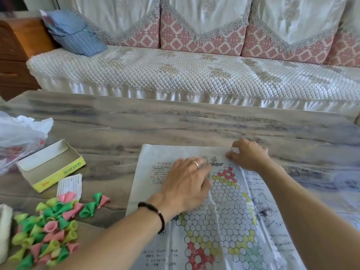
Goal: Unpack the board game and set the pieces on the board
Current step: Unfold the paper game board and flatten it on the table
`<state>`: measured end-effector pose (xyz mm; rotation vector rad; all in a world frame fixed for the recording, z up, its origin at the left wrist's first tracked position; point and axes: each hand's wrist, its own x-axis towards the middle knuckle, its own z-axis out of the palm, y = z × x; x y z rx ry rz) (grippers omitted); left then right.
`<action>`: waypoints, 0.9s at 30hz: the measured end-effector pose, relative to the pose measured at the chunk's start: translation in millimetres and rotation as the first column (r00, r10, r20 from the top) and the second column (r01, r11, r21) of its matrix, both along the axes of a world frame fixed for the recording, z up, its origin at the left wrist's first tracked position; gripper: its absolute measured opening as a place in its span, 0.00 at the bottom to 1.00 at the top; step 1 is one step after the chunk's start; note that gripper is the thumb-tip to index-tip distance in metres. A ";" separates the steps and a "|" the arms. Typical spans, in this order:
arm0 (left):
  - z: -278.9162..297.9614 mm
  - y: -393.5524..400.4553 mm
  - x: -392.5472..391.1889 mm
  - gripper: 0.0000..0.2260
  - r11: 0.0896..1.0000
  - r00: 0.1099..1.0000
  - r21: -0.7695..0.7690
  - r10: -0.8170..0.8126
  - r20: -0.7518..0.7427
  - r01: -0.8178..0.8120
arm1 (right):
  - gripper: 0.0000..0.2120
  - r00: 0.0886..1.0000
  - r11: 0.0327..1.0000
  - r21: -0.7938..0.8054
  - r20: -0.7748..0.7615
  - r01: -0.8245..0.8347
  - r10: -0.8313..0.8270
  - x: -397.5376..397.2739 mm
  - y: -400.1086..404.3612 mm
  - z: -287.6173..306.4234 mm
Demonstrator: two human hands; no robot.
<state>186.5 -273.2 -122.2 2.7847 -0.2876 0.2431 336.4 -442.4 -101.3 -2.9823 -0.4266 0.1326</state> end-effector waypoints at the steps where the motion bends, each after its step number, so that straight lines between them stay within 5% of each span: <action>1: -5.3 0.3 -2.4 0.19 0.999 0.996 0.043 0.006 -0.090 -0.002 | 0.15 1.000 1.000 -0.003 0.001 0.005 -0.005 0.7 0.1 0.3; 3: -12.0 6.1 -3.7 0.25 0.995 0.984 0.094 0.028 -0.178 -0.011 | 0.16 0.999 1.000 -0.001 0.049 0.013 -0.013 1.4 -0.9 -0.7; 7: -17.1 14.8 5.6 0.35 0.984 0.967 0.169 0.102 -0.232 -0.063 | 0.21 0.916 0.997 0.046 0.392 0.068 -0.081 -15.1 11.1 -6.8; 11: -17.7 23.7 13.4 0.30 0.983 0.970 0.154 0.129 -0.207 -0.098 | 0.12 0.969 0.876 0.456 0.241 -0.159 0.050 -62.4 55.8 -25.8; 15: -20.0 56.6 16.9 0.30 0.953 0.933 0.199 0.274 -0.233 -0.230 | 0.21 0.962 0.946 0.221 0.192 -0.237 0.196 -77.6 56.6 -43.9; 20: -14.1 80.3 20.0 0.34 0.870 0.865 0.297 0.460 -0.203 -0.393 | 0.28 0.989 0.991 0.044 0.078 -0.129 0.125 -77.9 58.8 -43.0; 23: -5.4 38.0 10.0 0.29 0.928 0.948 0.200 0.319 0.006 -0.314 | 0.28 0.992 0.993 0.033 0.048 -0.115 0.113 -80.1 59.5 -39.7; 27: -17.2 0.7 -13.7 0.25 0.975 0.974 0.069 0.217 -0.067 -0.213 | 0.26 0.991 0.991 0.034 0.057 -0.126 0.124 -81.2 54.5 -37.2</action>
